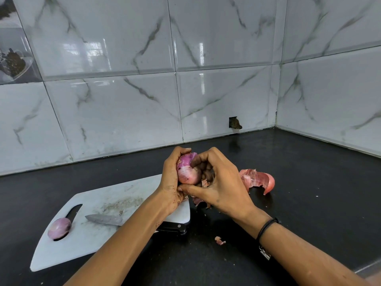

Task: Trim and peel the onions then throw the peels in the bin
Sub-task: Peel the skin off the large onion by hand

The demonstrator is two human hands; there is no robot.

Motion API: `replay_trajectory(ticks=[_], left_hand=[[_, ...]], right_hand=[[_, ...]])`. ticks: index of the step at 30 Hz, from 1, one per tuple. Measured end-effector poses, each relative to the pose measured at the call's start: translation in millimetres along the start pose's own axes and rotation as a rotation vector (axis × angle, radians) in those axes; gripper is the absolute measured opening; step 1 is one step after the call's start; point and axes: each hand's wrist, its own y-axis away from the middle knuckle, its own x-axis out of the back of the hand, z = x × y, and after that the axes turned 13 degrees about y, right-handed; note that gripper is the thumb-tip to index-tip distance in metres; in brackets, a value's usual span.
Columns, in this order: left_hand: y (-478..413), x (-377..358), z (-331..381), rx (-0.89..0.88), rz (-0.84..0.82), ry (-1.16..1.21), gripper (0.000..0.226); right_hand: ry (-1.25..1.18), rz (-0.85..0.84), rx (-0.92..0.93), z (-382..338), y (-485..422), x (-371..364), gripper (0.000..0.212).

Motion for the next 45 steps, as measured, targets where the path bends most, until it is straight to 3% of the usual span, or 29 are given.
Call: replay_trajectory(ticks=[5, 11, 17, 25, 36, 45], left_hand=[[-2.3, -0.5, -0.2, -0.052, 0.006, 0.083, 0.037], [-2.1, -1.3, 2.8, -0.093, -0.053, 0.12, 0.032], [0.1, -2.7, 1.9, -0.168, -0.013, 0.045, 0.025], [-0.1, -2.6, -0.2, -0.114, 0.03, 0.083, 0.028], [-4.2, -0.3, -3.7, -0.092, 0.082, 0.041, 0.031], [-0.7, -2.4, -2.1, -0.079, 0.098, 0.107, 0.031]], right_hand=[[0.003, 0.007, -0.026, 0.7, -0.3, -2.0, 0.05], [-0.021, -0.078, -0.013, 3.8, 0.2, -2.9, 0.026], [0.022, -0.054, -0.057, 3.8, -0.2, -1.5, 0.039], [0.052, -0.053, -0.043, 3.1, 0.3, -2.4, 0.051], [-0.004, -0.116, -0.021, 4.4, 2.8, -4.9, 0.024], [0.056, -0.068, -0.046, 5.3, -0.4, -3.4, 0.049]])
